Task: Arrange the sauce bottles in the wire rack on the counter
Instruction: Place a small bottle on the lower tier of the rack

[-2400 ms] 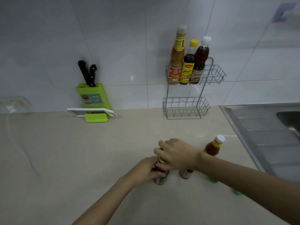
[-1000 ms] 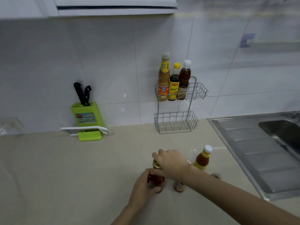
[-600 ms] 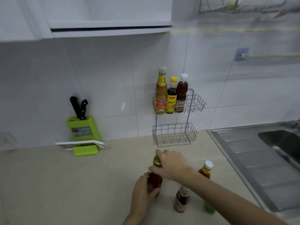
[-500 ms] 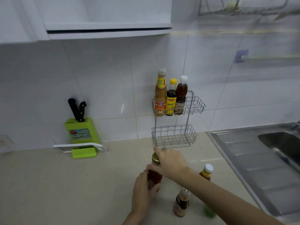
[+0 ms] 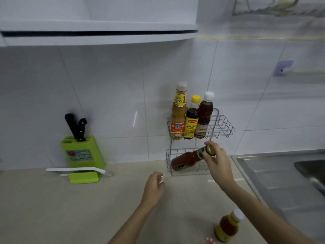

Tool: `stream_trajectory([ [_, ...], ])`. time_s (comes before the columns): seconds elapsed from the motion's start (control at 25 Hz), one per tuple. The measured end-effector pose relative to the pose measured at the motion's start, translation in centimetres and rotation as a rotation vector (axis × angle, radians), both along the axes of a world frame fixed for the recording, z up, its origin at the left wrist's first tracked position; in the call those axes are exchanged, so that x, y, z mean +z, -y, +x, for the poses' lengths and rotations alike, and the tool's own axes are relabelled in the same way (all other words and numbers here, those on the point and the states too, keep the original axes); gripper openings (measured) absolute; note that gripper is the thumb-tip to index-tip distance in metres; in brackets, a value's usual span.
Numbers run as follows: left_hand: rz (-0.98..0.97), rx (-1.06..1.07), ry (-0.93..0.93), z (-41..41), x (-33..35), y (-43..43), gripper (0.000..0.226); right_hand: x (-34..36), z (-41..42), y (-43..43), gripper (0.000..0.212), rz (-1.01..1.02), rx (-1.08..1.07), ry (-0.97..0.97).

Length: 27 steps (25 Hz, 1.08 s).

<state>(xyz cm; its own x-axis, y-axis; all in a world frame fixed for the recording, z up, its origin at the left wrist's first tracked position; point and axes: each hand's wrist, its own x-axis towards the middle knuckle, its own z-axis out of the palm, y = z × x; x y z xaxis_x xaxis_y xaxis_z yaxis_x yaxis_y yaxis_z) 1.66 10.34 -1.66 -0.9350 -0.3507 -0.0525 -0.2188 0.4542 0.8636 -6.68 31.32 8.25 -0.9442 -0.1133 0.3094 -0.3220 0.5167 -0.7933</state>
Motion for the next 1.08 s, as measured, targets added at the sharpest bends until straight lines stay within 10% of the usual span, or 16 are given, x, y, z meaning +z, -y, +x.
stream_trajectory([
  [0.76, 0.128, 0.105, 0.122, -8.3, -4.3, 1.6, 0.021, -5.9, -8.1, 7.6, 0.033, -0.123, 0.186, 0.191],
  [1.08, 0.232, -0.197, 0.232, -10.1, -1.4, -0.1, 0.062, -6.1, -10.4, 10.0, 0.036, 0.095, 0.199, 0.249],
])
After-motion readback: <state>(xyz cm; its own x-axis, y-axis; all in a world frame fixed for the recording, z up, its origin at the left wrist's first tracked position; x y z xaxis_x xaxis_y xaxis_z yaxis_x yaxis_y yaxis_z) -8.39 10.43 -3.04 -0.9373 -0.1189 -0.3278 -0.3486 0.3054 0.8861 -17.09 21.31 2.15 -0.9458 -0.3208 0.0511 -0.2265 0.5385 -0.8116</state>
